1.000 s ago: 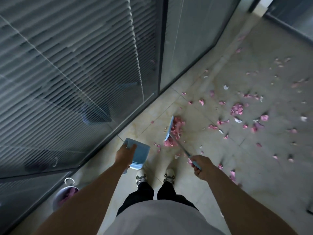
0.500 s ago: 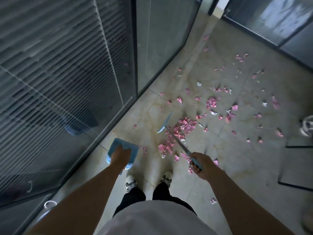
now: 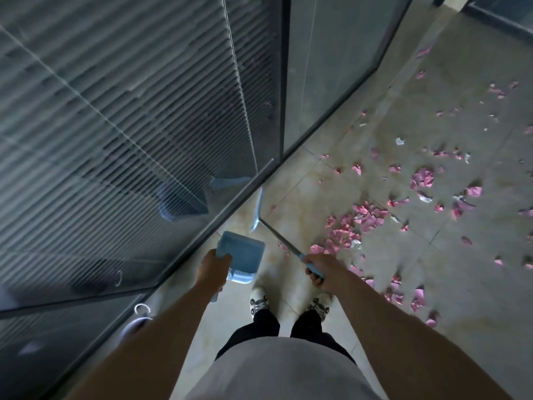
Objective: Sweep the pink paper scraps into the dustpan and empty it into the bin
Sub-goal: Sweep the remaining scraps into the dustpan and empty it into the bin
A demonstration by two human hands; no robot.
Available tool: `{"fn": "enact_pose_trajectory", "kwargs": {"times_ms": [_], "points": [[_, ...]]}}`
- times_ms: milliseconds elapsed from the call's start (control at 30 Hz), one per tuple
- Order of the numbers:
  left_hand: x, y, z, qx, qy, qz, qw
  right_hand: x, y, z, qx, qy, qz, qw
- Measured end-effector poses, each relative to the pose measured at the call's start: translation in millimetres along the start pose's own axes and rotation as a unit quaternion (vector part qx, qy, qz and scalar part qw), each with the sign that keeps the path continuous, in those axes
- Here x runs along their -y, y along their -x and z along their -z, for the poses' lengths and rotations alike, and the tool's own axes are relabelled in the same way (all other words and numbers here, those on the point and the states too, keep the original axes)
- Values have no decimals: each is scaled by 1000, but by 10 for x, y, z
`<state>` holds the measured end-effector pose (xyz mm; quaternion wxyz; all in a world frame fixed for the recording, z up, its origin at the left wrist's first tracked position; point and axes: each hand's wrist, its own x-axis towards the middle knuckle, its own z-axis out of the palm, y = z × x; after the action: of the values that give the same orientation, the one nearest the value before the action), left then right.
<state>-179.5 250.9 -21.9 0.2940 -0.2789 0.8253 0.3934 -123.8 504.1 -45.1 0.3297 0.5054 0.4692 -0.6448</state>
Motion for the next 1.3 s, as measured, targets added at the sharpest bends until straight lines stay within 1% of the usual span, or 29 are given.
{"fn": "enact_pose_trajectory", "kwargs": {"times_ms": [133, 300, 433, 533, 667, 800, 867, 1000, 1100, 1134, 1167, 1234, 1300], "points": [[25, 49, -18, -5, -14, -17, 1000, -118, -39, 140, -26, 5, -31, 999], [-44, -1, -228, 14, -59, -40, 997, -281, 134, 607, -72, -26, -55, 996], [-148, -102, -400, 4, -94, -54, 994, -407, 304, 873, -101, -45, -67, 992], [-218, -155, -526, 10, -113, -55, 992, -423, 430, 1016, -118, -59, -63, 989], [-305, -170, -694, 27, -129, -63, 989, -403, 547, 1240, -107, -118, -43, 986], [-391, -182, -871, 40, -132, -70, 988, -354, 613, 1482, -123, -139, 3, 983], [-449, -161, -976, 36, -139, -73, 987, -293, 615, 1615, -149, -108, 32, 982], [-544, -43, -1163, 11, -160, -83, 984, -77, 547, 2014, -213, -2, 77, 974], [-547, 142, -1270, -25, -194, -77, 978, 112, 416, 2407, -245, 63, 71, 965], [-503, 218, -1397, -43, -186, -59, 980, 183, 325, 2633, -248, 90, 67, 962], [-480, 220, -1363, -53, -187, -55, 979, 232, 288, 2708, -254, 105, 66, 959], [-372, 222, -1331, -54, -201, -47, 977, 329, 196, 2887, -264, 130, 68, 953], [-205, 221, -1416, -68, -206, -20, 976, 404, 97, 3108, -259, 149, 57, 953]]}}
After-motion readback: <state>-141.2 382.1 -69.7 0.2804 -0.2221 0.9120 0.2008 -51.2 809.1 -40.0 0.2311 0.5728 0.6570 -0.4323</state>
